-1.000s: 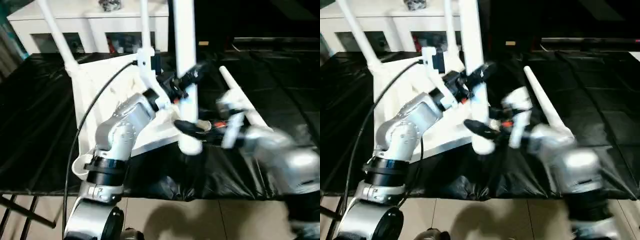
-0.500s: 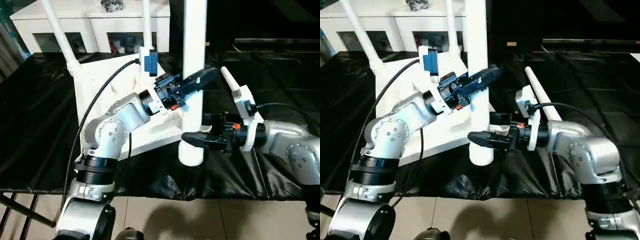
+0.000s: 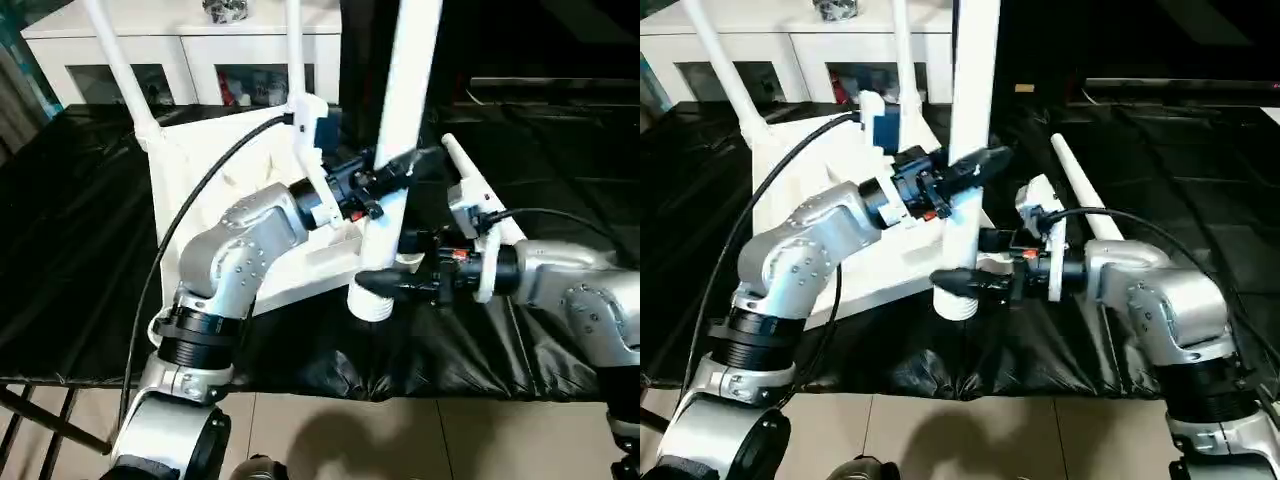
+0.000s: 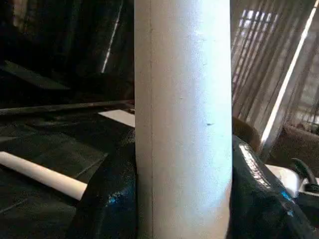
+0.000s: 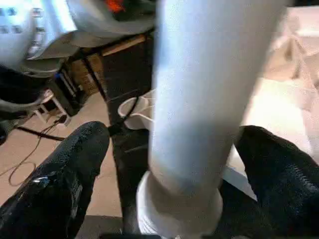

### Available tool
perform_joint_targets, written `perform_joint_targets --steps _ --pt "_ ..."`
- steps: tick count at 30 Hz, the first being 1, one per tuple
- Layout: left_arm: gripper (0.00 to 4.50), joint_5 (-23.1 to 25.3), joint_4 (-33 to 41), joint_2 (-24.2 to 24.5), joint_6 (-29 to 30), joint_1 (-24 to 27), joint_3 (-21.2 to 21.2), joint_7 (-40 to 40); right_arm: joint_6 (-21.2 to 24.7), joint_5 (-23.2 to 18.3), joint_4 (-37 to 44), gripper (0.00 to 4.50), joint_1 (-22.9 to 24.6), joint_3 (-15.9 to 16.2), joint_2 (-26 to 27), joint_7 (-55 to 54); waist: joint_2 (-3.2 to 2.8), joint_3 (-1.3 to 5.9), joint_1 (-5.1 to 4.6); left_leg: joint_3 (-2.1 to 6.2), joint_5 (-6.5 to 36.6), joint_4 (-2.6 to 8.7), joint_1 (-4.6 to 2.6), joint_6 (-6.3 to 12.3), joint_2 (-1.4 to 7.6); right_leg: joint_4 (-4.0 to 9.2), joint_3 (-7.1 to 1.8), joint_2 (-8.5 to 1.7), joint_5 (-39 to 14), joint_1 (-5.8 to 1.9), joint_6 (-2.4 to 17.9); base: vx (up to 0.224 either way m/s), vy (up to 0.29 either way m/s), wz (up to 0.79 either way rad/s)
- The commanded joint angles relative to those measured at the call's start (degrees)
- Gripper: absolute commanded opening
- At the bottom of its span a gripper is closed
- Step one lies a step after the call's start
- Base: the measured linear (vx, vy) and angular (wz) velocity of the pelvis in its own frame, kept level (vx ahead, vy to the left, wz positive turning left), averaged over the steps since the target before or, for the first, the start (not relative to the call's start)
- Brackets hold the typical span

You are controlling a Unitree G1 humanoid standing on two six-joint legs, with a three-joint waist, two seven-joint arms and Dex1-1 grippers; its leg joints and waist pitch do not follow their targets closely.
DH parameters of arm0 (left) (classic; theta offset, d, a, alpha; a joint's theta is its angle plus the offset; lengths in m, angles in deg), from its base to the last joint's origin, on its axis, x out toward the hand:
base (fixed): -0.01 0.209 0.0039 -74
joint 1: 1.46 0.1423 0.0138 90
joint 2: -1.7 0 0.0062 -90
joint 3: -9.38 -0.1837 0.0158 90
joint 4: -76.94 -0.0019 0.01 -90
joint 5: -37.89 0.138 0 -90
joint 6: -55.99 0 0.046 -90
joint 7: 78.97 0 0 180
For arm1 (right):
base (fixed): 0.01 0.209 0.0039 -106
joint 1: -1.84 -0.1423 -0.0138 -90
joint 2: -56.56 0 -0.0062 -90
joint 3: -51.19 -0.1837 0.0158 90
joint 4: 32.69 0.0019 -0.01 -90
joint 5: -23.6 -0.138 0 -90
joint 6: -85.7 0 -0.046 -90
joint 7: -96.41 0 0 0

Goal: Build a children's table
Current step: Insert table leg to table base

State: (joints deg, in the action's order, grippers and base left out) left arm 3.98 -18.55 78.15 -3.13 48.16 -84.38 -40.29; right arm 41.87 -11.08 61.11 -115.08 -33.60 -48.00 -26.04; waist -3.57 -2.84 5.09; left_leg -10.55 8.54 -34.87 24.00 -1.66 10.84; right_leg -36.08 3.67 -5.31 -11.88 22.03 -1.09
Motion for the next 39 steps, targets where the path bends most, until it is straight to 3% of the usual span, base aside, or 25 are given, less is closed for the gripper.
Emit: perform_joint_targets --steps 1,4,6,9,11,14,21,25,26,39 --pt "1.84 0.65 0.84 -0.02 -0.64 -0.55 -0.46 0.56 0.69 1.05 -0.29 4.24 -1.31 1.14 0.01 -0.63 1.66 4.28 0.02 0.70 8.73 3.43 -1.91 1.90 1.97 4.50 -2.11 -2.76 -7.87 -2.19 12.85 0.000 0.000 0.00" --pt "1.84 0.62 1.04 0.15 -0.61 -0.51 -0.85 1.17 0.75 1.22 -0.50 4.13 -1.45 1.40 0.16 -0.63 1.72 4.28 0.05 0.69 8.64 3.45 -1.87 2.04 1.96 4.47 -2.13 -2.81 -7.84 -2.23 12.84 0.000 0.000 0.00" --pt "1.84 0.60 1.11 0.15 -0.56 -0.48 -0.89 1.17 0.90 1.28 -0.66 3.76 -1.56 1.59 0.19 -0.74 1.69 4.29 0.06 0.67 8.67 3.42 -1.91 2.06 1.99 4.46 -2.15 -2.78 -7.71 -2.18 12.89 0.000 0.000 0.00" --pt "1.84 0.85 1.70 0.10 -0.62 0.00 -1.83 2.07 1.43 1.33 -1.20 3.71 -1.66 1.97 0.35 -0.76 1.72 4.30 0.07 0.68 8.66 3.42 -1.92 2.02 1.99 4.43 -2.12 -2.81 -7.54 -2.22 13.08 0.000 0.000 0.00" --pt "1.84 0.74 2.27 0.03 -0.37 0.28 -2.44 2.64 1.66 1.31 -1.33 3.32 -1.67 2.07 0.45 -0.54 1.67 4.30 0.12 0.66 8.61 3.41 -1.94 2.02 2.01 4.42 -2.15 -2.82 -7.35 -2.19 13.19 0.000 0.000 0.00" --pt "1.84 0.76 2.32 -0.14 -0.43 0.28 -2.60 2.67 1.79 1.29 -1.34 3.24 -1.60 2.36 0.31 -0.18 1.63 4.30 0.14 0.68 8.45 3.41 -1.90 2.03 2.02 4.35 -2.15 -2.83 -6.94 -2.25 13.29 0.000 0.000 0.00" --pt "1.84 0.47 1.78 -0.59 -0.47 -0.54 -2.54 2.79 1.86 1.19 -0.95 2.45 -1.05 3.16 -0.03 0.82 1.67 4.26 0.10 0.68 9.01 3.42 -1.94 1.95 2.02 4.46 -2.14 -2.82 -7.32 -2.29 13.34 0.000 0.000 0.00" --pt "1.84 0.46 1.67 -0.68 -0.51 -0.65 -2.54 2.86 1.79 1.18 -0.87 2.37 -0.90 3.41 -0.09 1.05 1.55 4.27 0.10 0.73 9.13 3.48 -1.96 1.78 2.05 4.42 -2.12 -2.77 -7.24 -2.27 13.24 0.000 0.000 0.00" --pt "1.84 0.45 1.59 -0.74 -0.53 -0.69 -2.56 2.86 1.73 1.20 -0.79 2.08 -0.77 3.48 -0.10 1.12 1.59 4.28 0.10 0.73 9.11 3.47 -1.96 1.75 2.06 4.39 -2.13 -2.80 -7.04 -2.29 13.34 0.000 0.000 0.00" --pt "1.84 0.14 1.55 -0.80 -0.22 -0.81 -1.95 2.78 0.49 1.69 -1.20 1.91 -0.73 3.40 0.30 0.72 1.59 4.31 0.15 0.69 8.87 3.39 -1.94 2.02 2.01 4.36 -2.14 -2.83 -6.52 -2.31 13.55 0.000 0.000 0.00"
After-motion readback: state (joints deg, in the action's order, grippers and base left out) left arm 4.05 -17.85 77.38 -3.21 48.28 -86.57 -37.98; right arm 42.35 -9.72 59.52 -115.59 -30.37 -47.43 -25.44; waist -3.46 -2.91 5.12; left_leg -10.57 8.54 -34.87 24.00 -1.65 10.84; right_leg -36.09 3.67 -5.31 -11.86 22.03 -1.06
